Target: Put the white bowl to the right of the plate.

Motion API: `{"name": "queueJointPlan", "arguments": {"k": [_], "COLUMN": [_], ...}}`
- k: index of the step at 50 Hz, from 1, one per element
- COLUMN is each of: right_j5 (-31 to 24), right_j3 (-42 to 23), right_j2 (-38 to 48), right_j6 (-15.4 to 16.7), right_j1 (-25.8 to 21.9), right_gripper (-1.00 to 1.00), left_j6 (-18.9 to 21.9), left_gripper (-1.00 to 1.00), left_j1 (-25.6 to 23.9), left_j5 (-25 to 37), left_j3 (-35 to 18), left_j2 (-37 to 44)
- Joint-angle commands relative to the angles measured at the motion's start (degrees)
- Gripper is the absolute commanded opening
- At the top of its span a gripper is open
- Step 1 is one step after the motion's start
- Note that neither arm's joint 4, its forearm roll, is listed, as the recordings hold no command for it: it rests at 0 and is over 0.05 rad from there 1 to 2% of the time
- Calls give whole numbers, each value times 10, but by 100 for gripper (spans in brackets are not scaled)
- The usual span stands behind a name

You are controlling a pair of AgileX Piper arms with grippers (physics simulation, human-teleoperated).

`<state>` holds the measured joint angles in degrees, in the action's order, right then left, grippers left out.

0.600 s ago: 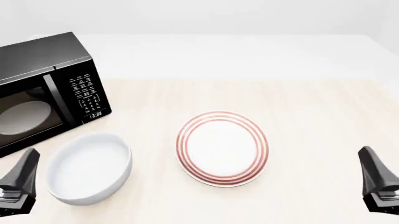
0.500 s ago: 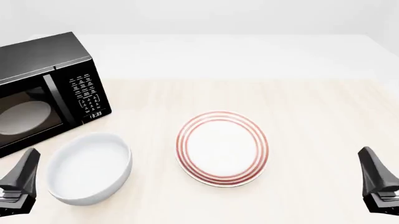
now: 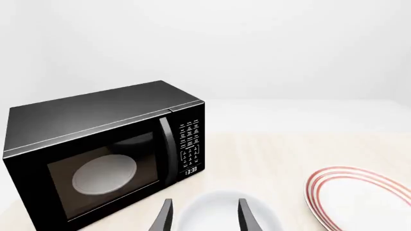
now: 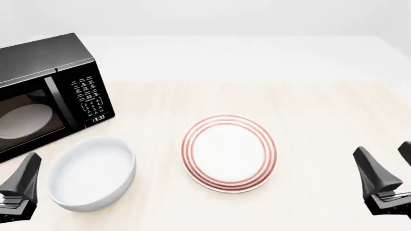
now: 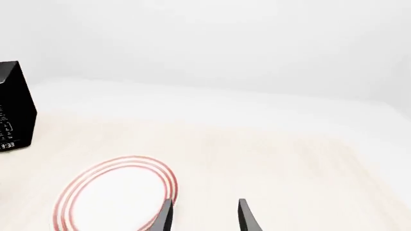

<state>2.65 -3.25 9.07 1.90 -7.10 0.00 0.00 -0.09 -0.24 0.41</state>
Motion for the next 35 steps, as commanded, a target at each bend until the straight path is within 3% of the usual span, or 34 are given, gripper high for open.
{"name": "queueJointPlan", "arguments": {"k": [1, 6, 15, 21, 24, 28, 31, 33, 35], "right_j5": [32, 63, 58, 62, 62, 67, 64, 60, 63], "right_j3": [-62, -97, -160, -214, -235, -252, -271, -280, -288], "right_j2": [120, 222, 298, 409, 443, 487, 506, 531, 537], "right_j6": [43, 44, 62, 55, 30, 66, 49, 76, 73], "right_j1": [-80, -105, -139, -182, -208, -222, -247, -236, -247], "right_gripper": [100, 100, 100, 100, 100, 100, 100, 100, 100], "left_j6": [0, 0, 0, 0, 0, 0, 0, 0, 0], "left_gripper": [100, 100, 100, 100, 100, 100, 100, 100, 100], "left_j1": [0, 0, 0, 0, 0, 0, 0, 0, 0], "left_j5": [0, 0, 0, 0, 0, 0, 0, 0, 0], "left_j3": [0, 0, 0, 0, 0, 0, 0, 0, 0], "left_j2": [0, 0, 0, 0, 0, 0, 0, 0, 0]}}
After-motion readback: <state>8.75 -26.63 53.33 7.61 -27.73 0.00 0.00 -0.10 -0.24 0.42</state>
